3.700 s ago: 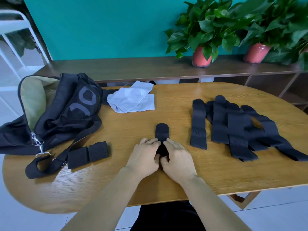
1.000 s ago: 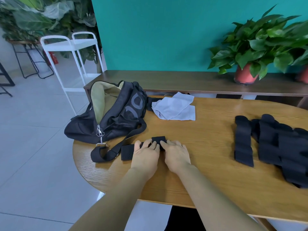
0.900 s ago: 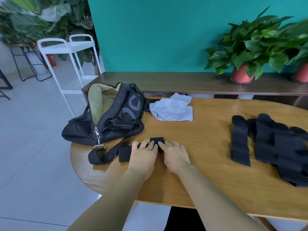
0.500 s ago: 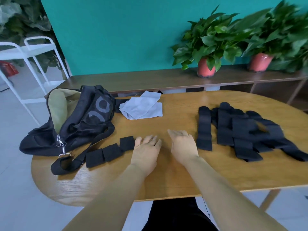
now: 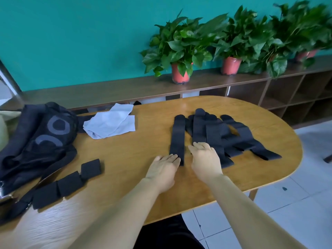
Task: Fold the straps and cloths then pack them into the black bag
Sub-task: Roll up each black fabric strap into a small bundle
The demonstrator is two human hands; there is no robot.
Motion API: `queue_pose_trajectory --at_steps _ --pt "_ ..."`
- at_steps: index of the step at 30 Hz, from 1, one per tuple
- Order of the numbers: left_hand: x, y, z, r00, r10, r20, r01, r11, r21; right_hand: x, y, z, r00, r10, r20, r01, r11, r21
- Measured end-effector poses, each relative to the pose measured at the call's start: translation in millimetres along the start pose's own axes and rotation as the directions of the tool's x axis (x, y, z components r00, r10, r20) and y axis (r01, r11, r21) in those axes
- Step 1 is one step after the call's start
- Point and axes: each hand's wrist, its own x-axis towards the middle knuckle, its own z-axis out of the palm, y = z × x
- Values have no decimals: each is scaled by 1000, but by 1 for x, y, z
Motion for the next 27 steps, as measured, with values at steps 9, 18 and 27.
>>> queue_pose_trajectory --at_steps 9,18,27 --pt "-68 -10 -5 998 -32 -48 35 998 54 -9 -33 23 983 -182 -32 184 975 126" --pt "-64 -29 -10 981 -41 -190 34 999 -39 6 -38 40 983 -146 -109 155 985 79" --pt "-42 -41 3 999 -23 36 24 999 -29 84 -30 42 923 -65 379 160 961 -226"
